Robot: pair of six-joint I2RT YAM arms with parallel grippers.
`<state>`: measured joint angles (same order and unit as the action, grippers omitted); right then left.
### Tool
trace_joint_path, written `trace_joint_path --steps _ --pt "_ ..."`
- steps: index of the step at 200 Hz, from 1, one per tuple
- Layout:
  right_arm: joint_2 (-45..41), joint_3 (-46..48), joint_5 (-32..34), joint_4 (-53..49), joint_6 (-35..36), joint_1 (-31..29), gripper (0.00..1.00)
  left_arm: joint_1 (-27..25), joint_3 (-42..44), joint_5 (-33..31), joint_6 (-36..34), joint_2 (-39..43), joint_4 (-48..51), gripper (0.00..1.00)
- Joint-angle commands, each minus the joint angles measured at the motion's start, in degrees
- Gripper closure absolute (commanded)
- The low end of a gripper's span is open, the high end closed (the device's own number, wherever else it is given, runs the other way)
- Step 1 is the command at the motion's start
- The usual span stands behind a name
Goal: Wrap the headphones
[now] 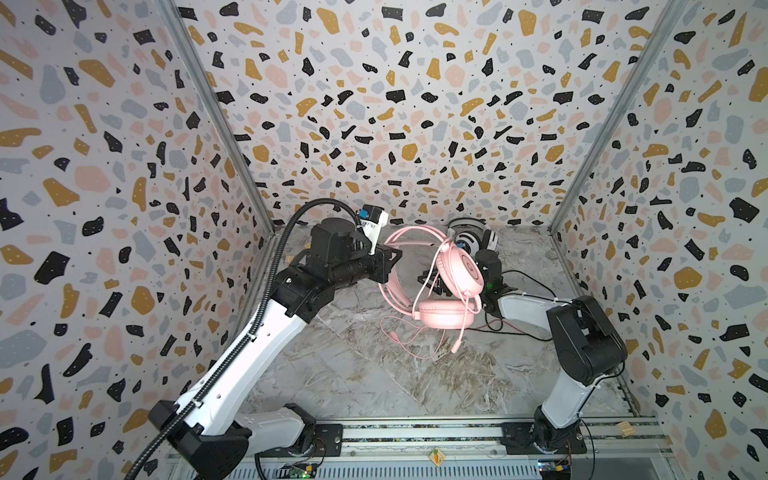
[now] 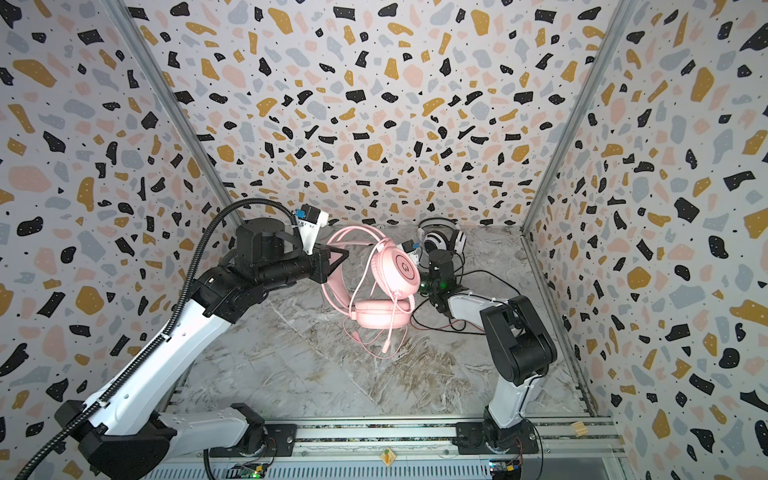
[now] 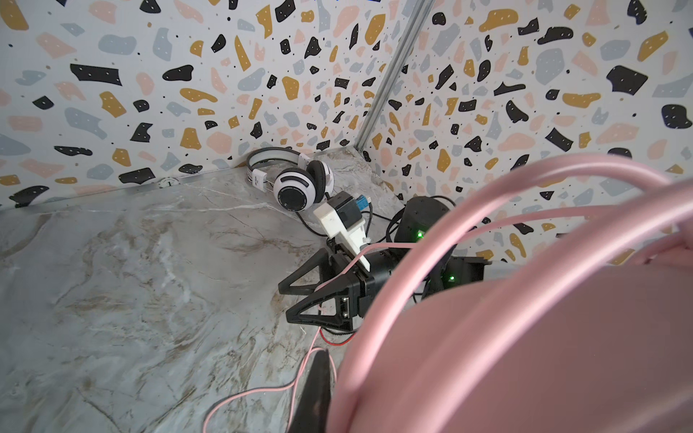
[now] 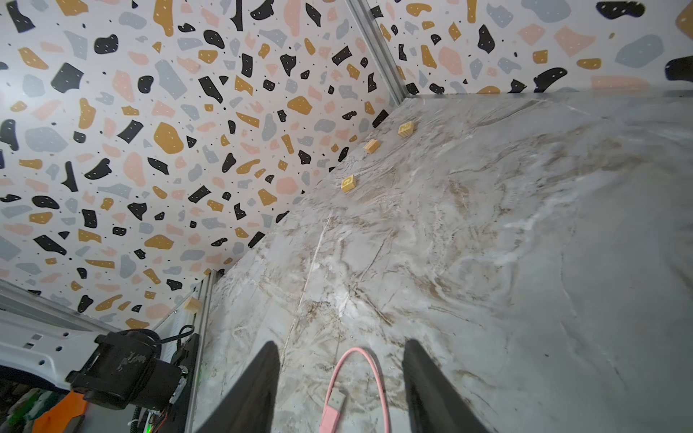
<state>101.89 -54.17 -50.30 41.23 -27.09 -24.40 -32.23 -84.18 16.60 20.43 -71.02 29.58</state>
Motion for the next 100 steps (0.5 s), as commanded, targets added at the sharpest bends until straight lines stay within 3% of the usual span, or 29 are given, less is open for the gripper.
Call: trace_joint_path --steps 1,56,100 --pt "0.29 2.50 -2.09 9.71 -4.35 -0.55 0.46 0.58 -4.06 0.71 5.85 2.20 -7.79 1.00" --pt "2.80 6.54 -2.29 17.57 -7.07 -2.93 0.54 2.42 -2.30 0.57 12.42 2.19 -15.55 1.00" --pt "2.47 12.08 -2.51 24.83 -10.57 -3.13 0.76 6.02 -2.22 -4.07 17.50 2.24 -19.26 1.00"
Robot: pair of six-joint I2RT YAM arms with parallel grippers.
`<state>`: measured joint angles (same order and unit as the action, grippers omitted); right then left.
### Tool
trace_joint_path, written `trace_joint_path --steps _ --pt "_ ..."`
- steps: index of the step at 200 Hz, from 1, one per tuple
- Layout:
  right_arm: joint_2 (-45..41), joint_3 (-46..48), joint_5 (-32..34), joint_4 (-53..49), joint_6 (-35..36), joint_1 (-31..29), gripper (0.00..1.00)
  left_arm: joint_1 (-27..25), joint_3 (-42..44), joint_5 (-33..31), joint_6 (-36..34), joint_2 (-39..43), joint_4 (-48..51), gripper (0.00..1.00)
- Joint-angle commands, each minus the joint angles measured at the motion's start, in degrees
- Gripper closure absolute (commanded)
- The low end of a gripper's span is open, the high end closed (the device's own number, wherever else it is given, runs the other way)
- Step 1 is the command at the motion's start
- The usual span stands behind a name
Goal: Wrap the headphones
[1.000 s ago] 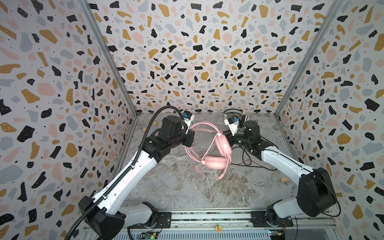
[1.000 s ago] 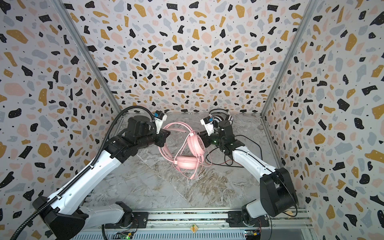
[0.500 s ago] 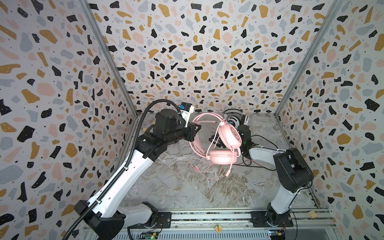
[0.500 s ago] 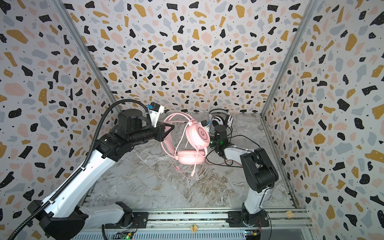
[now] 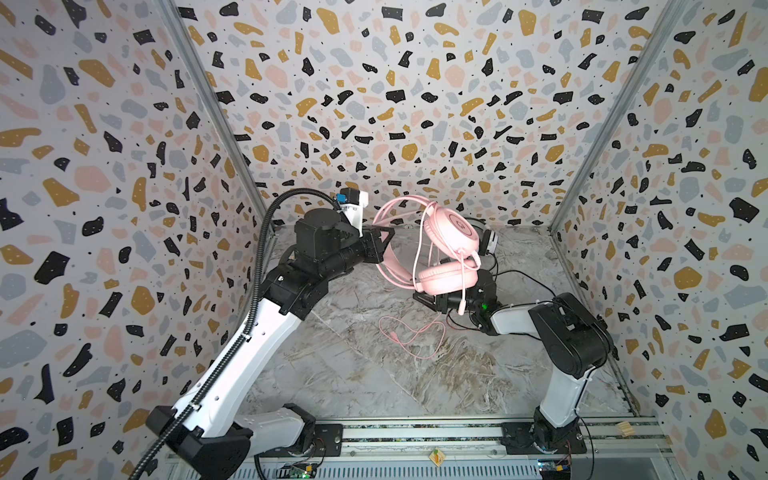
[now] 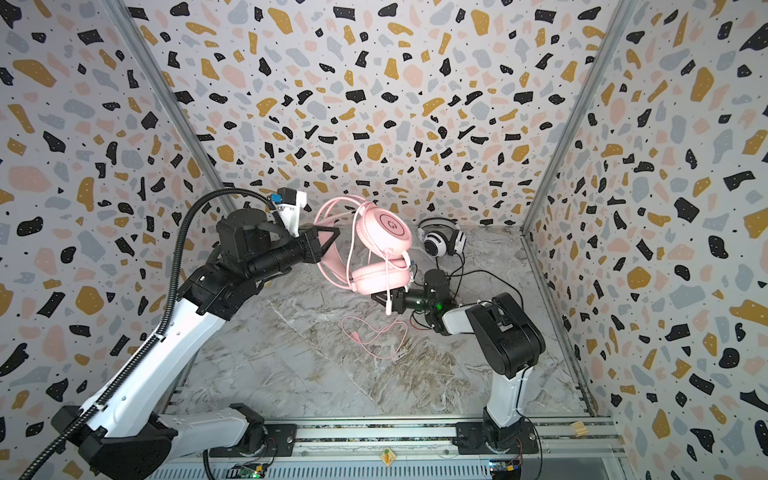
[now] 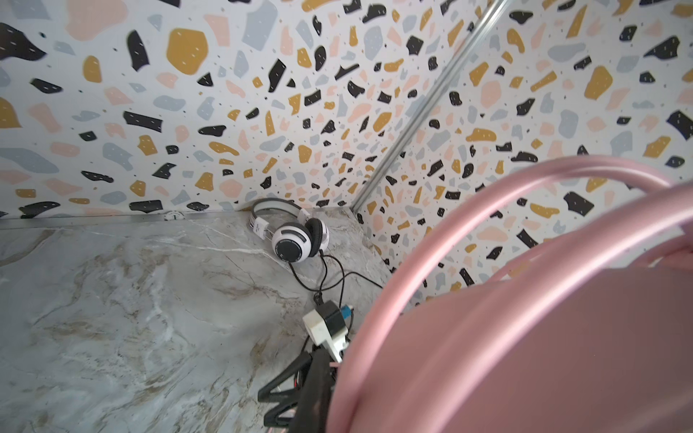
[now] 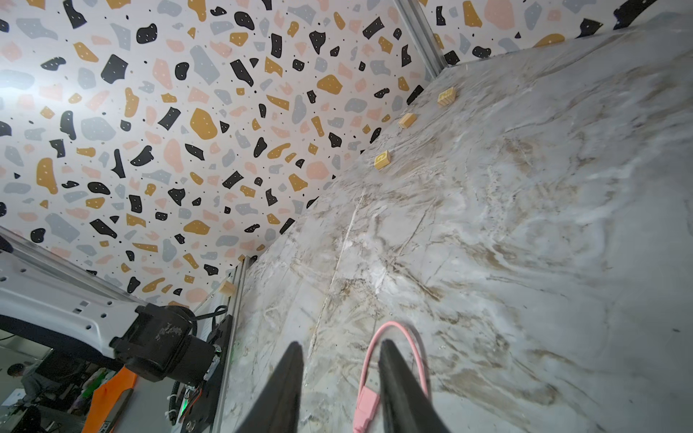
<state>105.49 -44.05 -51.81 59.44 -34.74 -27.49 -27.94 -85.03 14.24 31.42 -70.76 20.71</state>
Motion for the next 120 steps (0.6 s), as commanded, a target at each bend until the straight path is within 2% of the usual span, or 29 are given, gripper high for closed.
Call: trace_joint_path --steps 1,61,86,120 --pt "-1.15 2.00 -1.01 6.72 -3.03 -0.08 0.77 1.79 -1.37 -1.74 6.57 1.96 -10.50 1.00" --pt "-6.00 7.29 -0.58 5.52 -2.41 -1.38 0.92 7.26 -0.05 -3.67 12.70 0.39 -13.82 1.00" --pt "-10.54 7.80 3.23 -4.12 2.83 -2.93 0.98 7.73 0.26 -9.63 14.45 -0.07 -13.02 1.00" --pt "-17.36 6.79 10.66 -18.97 10.32 -7.10 1.00 7.96 1.44 -22.27 16.50 -0.05 -11.54 1.00"
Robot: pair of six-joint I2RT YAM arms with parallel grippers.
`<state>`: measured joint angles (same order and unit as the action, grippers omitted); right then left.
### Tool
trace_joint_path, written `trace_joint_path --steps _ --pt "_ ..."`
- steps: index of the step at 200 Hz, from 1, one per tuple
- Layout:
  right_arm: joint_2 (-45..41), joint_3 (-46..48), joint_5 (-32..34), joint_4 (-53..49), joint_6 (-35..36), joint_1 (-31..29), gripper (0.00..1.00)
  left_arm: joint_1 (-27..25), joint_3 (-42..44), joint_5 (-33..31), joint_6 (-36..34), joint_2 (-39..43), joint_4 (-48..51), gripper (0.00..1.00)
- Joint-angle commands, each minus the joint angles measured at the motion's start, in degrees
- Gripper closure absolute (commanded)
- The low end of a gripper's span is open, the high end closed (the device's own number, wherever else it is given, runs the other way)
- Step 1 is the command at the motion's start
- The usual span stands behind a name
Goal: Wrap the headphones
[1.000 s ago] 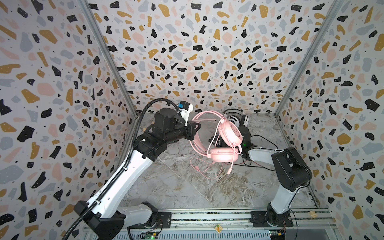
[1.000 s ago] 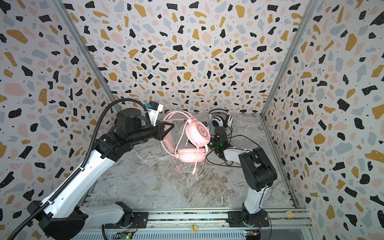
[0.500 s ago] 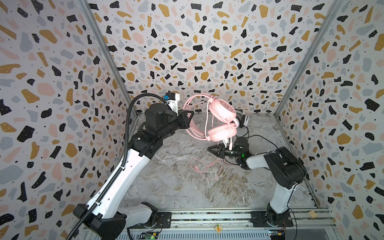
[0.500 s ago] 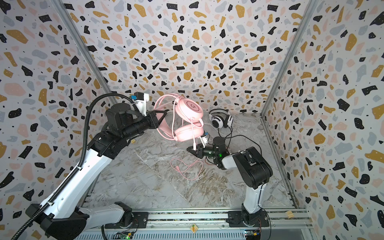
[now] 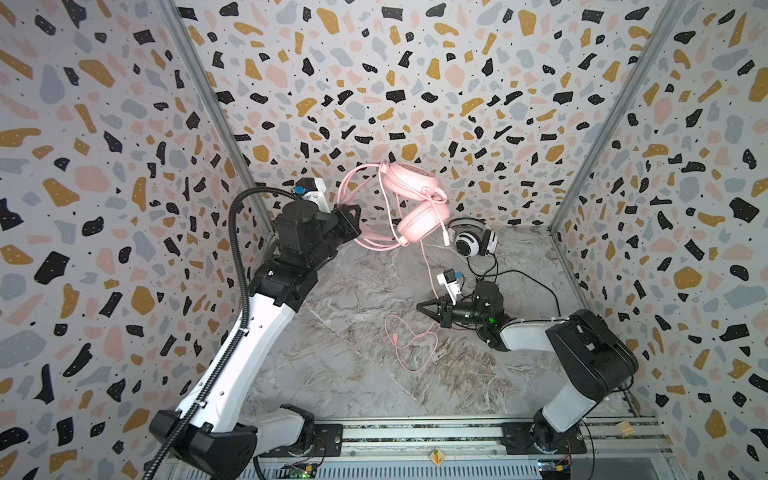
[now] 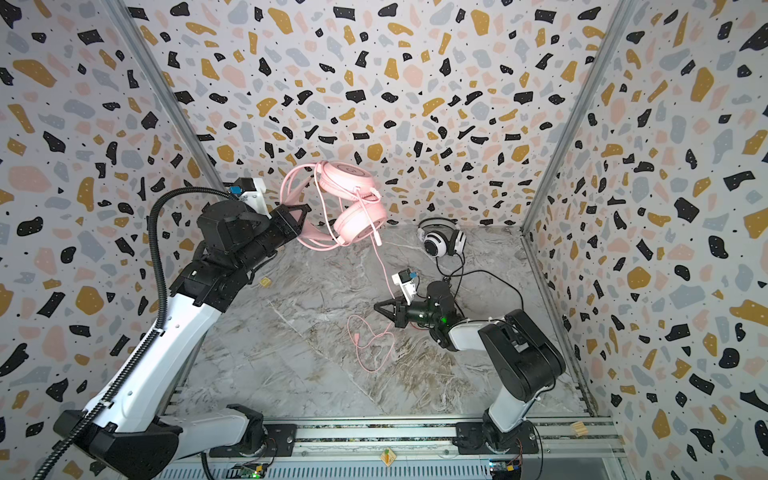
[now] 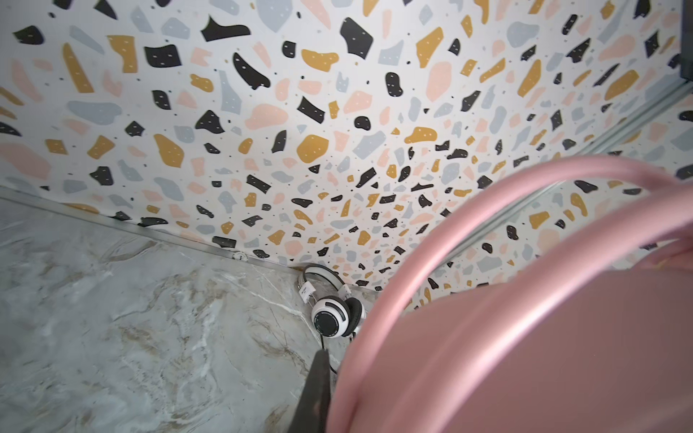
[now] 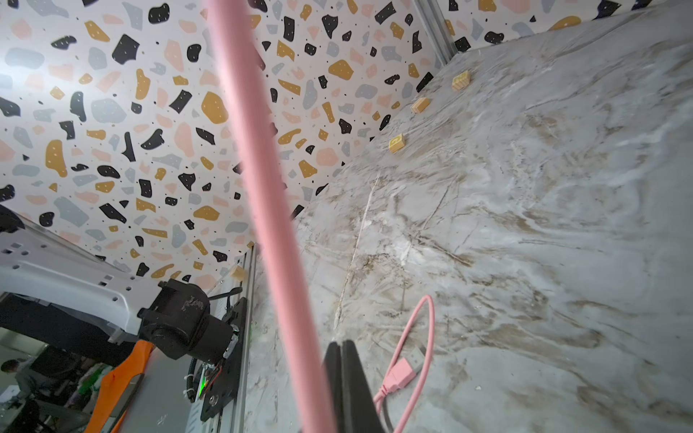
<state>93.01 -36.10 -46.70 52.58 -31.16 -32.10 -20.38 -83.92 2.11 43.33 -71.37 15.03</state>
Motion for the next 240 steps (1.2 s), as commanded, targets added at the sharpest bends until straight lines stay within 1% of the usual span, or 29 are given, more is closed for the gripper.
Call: trace_joint_path --steps 1,15,26,43,47,61,81,109,127,130,137,157,183,211,219,240 --pt "-5.05 -1.21 5.64 -12.48 6.95 -2.60 1.00 0.41 0.33 -10.47 4.62 0.55 -5.78 1.00" --pt "-7.56 -1.77 7.76 -17.78 9.43 -4.23 1.00 0.64 0.20 -15.07 4.85 0.12 -4.73 1.00" --pt "-9.65 -2.25 10.24 -22.21 11.73 -5.73 1.00 1.83 -0.17 -18.50 5.92 -0.08 -2.67 1.00" --pt "-12.86 -2.74 13.39 -27.86 13.91 -8.17 1.00 4.11 1.50 -20.48 6.99 0.61 -3.32 1.00" --pt "-13.58 -2.98 14.05 -29.13 14.29 -8.80 1.00 4.47 2.12 -21.03 8.93 0.76 -3.90 1.00" --pt "-15.85 -3.90 16.43 -34.08 16.24 -11.05 1.00 5.42 3.07 -23.47 9.88 0.65 -5.28 1.00" --pt "-19.19 -5.23 22.19 -40.65 19.10 -14.53 1.00 6.28 2.51 -25.43 9.05 -1.56 -5.74 1.00" --pt "-23.04 -7.37 27.08 -47.61 20.85 -17.32 1.00 7.63 2.18 -27.01 8.69 -5.07 -5.95 1.00" --pt "-25.55 -8.78 30.80 -51.36 21.89 -18.75 1.00 7.64 2.41 -30.53 7.73 -6.44 -5.98 1.00" --pt "-25.97 -9.07 31.55 -51.99 22.05 -19.01 1.00 7.64 2.59 -31.03 6.21 -6.50 -6.02 1.00" --pt "-26.85 -9.86 33.03 -53.40 22.27 -19.30 1.00 7.64 3.11 -32.84 5.68 -6.70 -6.21 1.00" --pt "-28.38 -12.16 35.82 -57.05 23.19 -19.64 1.00 7.64 5.38 -35.83 3.93 -7.02 -7.34 1.00" --pt "-29.07 -16.66 41.75 -60.89 25.21 -20.77 1.00 6.93 8.41 -38.51 2.09 -7.05 -6.45 1.00" --pt "-28.84 -22.74 45.38 -64.28 27.90 -20.88 1.00 4.11 11.87 -43.15 -2.29 -7.30 -7.02 1.00" --pt "-28.76 -24.20 46.77 -64.88 28.78 -20.83 1.00 2.78 11.97 -44.62 -4.58 -7.88 -6.68 1.00" --pt "-27.72 -28.68 51.33 -66.47 31.31 -20.81 1.00 -1.05 9.30 -50.16 -9.37 -11.08 -0.86 1.00"
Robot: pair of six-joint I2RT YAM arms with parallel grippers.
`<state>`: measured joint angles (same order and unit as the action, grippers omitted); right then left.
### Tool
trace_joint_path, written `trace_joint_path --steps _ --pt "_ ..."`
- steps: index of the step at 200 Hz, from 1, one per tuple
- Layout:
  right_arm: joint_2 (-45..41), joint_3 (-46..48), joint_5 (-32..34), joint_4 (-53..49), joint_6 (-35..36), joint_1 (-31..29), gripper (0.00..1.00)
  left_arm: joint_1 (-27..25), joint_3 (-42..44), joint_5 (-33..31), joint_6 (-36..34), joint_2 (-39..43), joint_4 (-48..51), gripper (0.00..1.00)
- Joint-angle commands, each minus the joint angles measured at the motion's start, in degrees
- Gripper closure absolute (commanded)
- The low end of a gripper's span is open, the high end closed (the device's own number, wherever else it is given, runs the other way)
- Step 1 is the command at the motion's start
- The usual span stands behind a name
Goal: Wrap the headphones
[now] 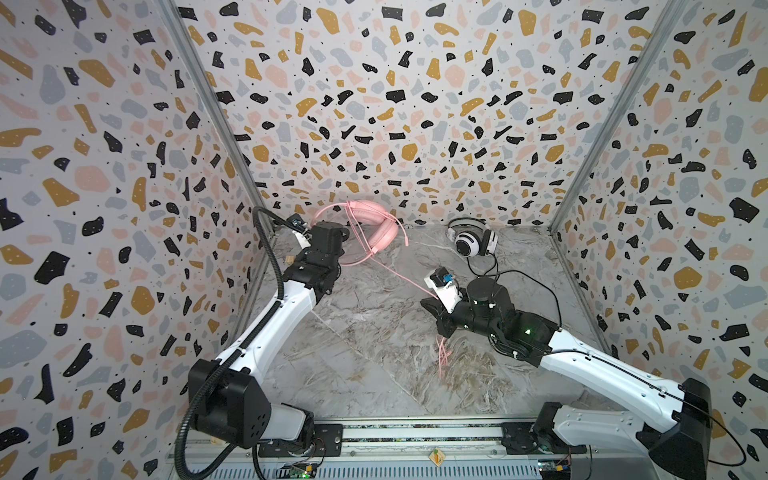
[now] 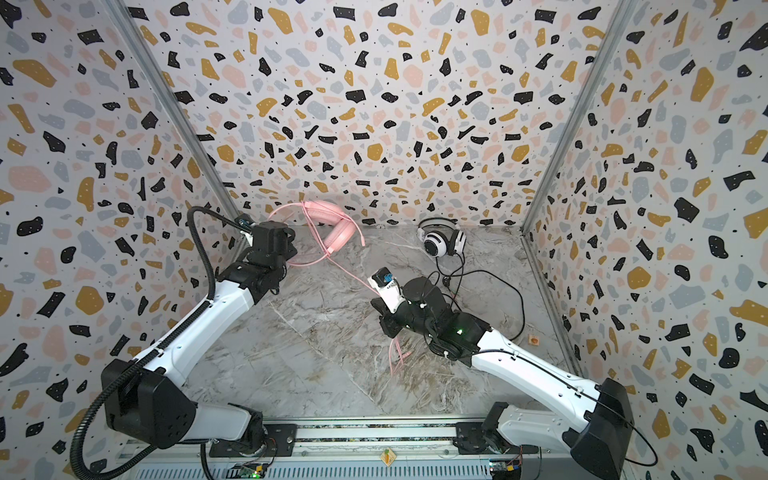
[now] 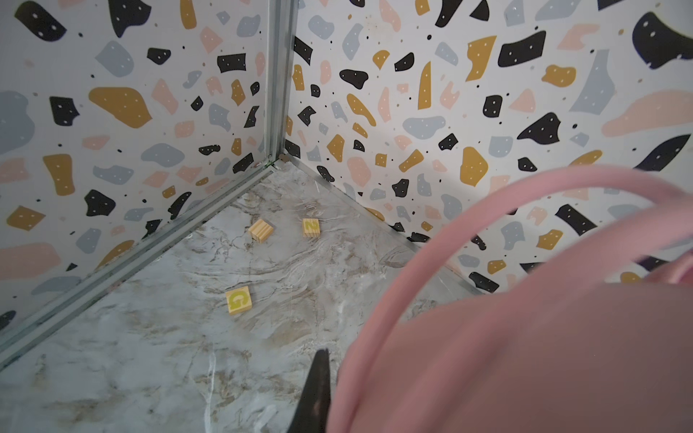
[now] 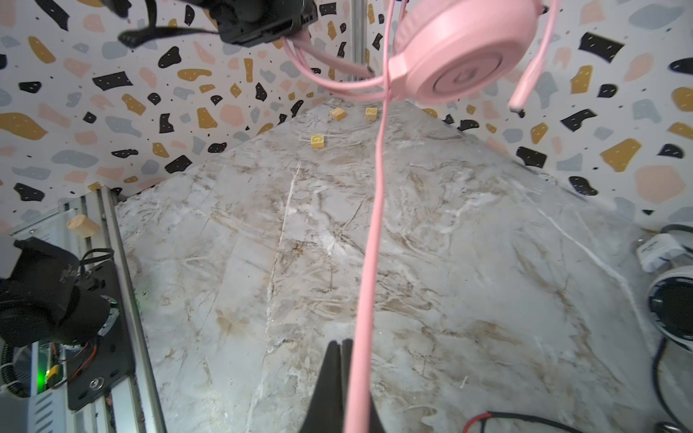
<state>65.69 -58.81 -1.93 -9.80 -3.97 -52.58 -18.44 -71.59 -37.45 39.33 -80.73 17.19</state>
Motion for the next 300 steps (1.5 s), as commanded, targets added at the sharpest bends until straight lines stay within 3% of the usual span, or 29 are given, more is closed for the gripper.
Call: trace_joint_path --steps 1,29,58,97,133,149,192,219,254,300 --pt "-0.35 -6.19 6.67 -4.22 4.18 -0.33 1.00 -3.09 -3.12 -10.83 -5.56 -1.81 -2.77 1.00" --pt "0.92 -11.64 11.77 -5.64 7.69 0.10 1.00 -7.27 -2.18 -14.05 -10.84 -2.49 -0.71 1.00" --pt "1.93 -16.10 11.86 -6.47 9.28 2.66 1.00 -12.10 1.46 -15.45 -19.23 -0.83 -3.08 1.00" --pt "2.96 -19.58 15.14 -6.58 11.65 4.23 1.00 -15.84 1.53 -17.07 -24.27 0.71 0.52 1.00" --pt "4.08 -21.00 20.35 -6.26 14.00 6.08 0.99 -15.97 1.32 -5.93 -30.69 2.90 6.78 1.00" --pt "4.79 -21.73 20.07 -5.92 14.20 7.45 0.98 -16.10 2.24 2.16 -34.25 4.53 8.85 1.00" --pt "8.30 -22.60 18.33 -3.13 14.87 10.32 0.97 -16.29 4.88 14.37 -37.54 10.10 11.14 1.00" --pt "10.88 -23.63 14.64 -1.28 14.40 12.53 0.96 -16.28 4.15 21.88 -39.28 10.88 13.61 1.00" --pt "14.20 -22.89 4.22 1.16 10.45 16.98 0.96 -16.29 4.61 33.60 -40.30 11.10 14.17 1.00" --pt "16.49 -19.15 -3.91 3.74 6.66 21.42 0.95 -16.19 4.15 38.80 -38.78 15.02 12.77 1.00"
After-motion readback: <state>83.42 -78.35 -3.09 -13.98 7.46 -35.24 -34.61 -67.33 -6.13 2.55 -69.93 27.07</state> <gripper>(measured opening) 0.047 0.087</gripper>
